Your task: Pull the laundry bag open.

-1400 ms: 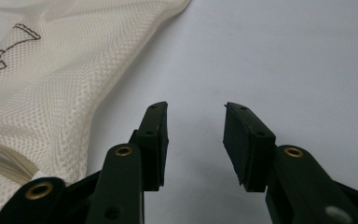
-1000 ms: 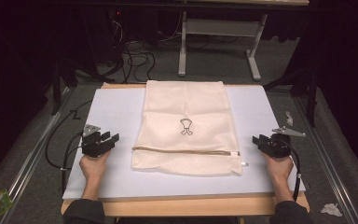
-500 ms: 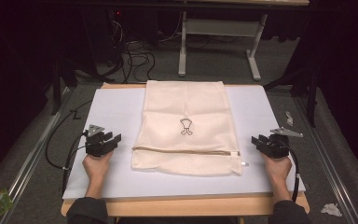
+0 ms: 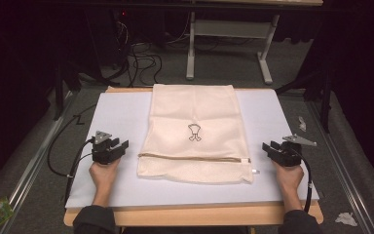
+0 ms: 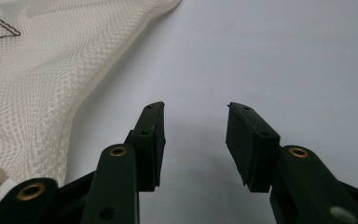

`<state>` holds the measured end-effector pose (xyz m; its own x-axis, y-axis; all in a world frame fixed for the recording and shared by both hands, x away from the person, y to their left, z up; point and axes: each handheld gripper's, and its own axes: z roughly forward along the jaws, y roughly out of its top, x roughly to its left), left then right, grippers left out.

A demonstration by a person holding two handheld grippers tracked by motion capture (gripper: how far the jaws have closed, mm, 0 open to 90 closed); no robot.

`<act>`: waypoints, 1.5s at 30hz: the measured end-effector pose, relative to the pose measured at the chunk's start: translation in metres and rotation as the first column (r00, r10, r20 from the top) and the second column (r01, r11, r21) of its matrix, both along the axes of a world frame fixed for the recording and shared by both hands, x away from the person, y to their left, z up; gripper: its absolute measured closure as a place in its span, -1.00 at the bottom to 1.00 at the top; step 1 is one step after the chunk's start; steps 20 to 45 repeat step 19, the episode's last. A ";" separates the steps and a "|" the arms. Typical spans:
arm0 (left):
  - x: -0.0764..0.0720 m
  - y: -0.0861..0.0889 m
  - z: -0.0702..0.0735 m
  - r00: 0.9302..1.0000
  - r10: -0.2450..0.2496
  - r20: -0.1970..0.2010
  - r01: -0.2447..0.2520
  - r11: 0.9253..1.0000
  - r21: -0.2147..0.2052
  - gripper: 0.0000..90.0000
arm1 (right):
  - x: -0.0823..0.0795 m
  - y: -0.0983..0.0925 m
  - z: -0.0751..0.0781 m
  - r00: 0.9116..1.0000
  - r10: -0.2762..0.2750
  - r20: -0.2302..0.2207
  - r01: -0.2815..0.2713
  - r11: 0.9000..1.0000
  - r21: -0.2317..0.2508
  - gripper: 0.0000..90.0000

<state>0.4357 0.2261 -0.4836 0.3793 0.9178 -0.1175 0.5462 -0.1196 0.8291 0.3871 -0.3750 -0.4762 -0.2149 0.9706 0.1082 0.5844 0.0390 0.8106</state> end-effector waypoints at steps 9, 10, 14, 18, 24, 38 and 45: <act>-0.005 -0.003 0.000 0.999 0.002 0.039 -0.003 1.000 0.031 0.12 | -0.002 0.008 -0.001 0.999 -0.035 0.008 0.036 0.997 -0.065 0.20; -0.005 -0.003 0.000 0.999 0.001 0.041 -0.002 0.999 0.032 0.11 | -0.003 0.008 -0.001 0.999 -0.037 0.013 0.038 0.997 -0.071 0.20; -0.005 -0.004 0.000 0.999 -0.001 0.046 -0.001 0.999 0.034 0.10 | -0.003 0.008 -0.001 0.999 -0.040 0.017 0.041 0.997 -0.067 0.19; -0.005 -0.004 0.000 0.999 0.000 0.045 -0.001 0.999 0.035 0.09 | -0.003 0.008 -0.001 0.999 -0.035 0.017 0.036 0.996 -0.076 0.18; -0.005 -0.003 0.000 0.999 0.000 0.045 -0.002 0.999 0.035 0.08 | -0.003 0.009 -0.001 0.999 -0.036 0.015 0.037 0.997 -0.074 0.18; -0.005 -0.003 0.000 0.999 0.000 0.045 -0.002 0.999 0.035 0.08 | -0.003 0.009 -0.001 0.999 -0.036 0.015 0.037 0.997 -0.074 0.18; -0.005 -0.003 0.000 0.999 0.000 0.045 -0.002 0.999 0.035 0.08 | -0.003 0.009 -0.001 0.999 -0.036 0.015 0.037 0.997 -0.074 0.18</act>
